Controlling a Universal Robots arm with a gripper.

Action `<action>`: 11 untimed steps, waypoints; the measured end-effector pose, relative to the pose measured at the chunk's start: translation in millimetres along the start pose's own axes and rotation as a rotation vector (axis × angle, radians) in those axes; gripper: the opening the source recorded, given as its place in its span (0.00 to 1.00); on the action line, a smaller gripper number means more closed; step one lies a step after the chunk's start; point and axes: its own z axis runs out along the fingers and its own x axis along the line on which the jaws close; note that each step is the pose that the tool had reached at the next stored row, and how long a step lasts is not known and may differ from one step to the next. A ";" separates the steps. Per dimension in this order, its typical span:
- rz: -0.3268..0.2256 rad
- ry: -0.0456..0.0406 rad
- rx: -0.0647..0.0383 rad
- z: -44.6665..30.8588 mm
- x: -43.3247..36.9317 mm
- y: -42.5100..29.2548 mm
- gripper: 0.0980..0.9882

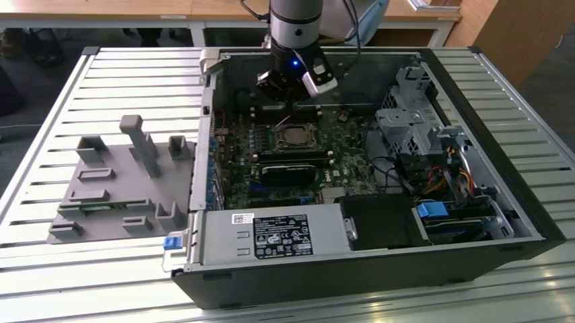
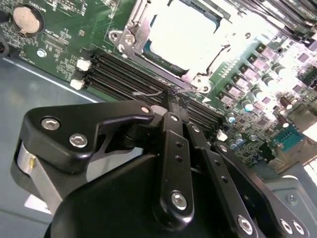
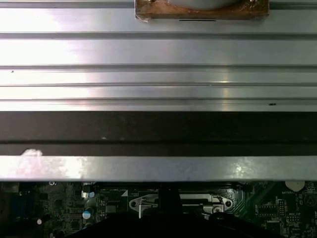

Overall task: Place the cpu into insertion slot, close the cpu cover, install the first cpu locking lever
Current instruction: 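Close the cpu cover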

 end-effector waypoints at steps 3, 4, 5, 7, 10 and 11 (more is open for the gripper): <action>0.000 0.0000 0.000 1.1 -4.1 0.0 0.01; 0.000 0.0001 0.000 1.5 -5.3 0.0 0.01; 0.000 0.0001 0.000 1.9 -6.6 0.1 0.01; 0.000 0.0000 0.000 2.9 -10.3 0.1 0.01; 0.000 -0.0001 0.000 4.7 -16.9 0.0 0.01; 0.000 0.0000 0.000 5.6 -18.7 0.0 0.01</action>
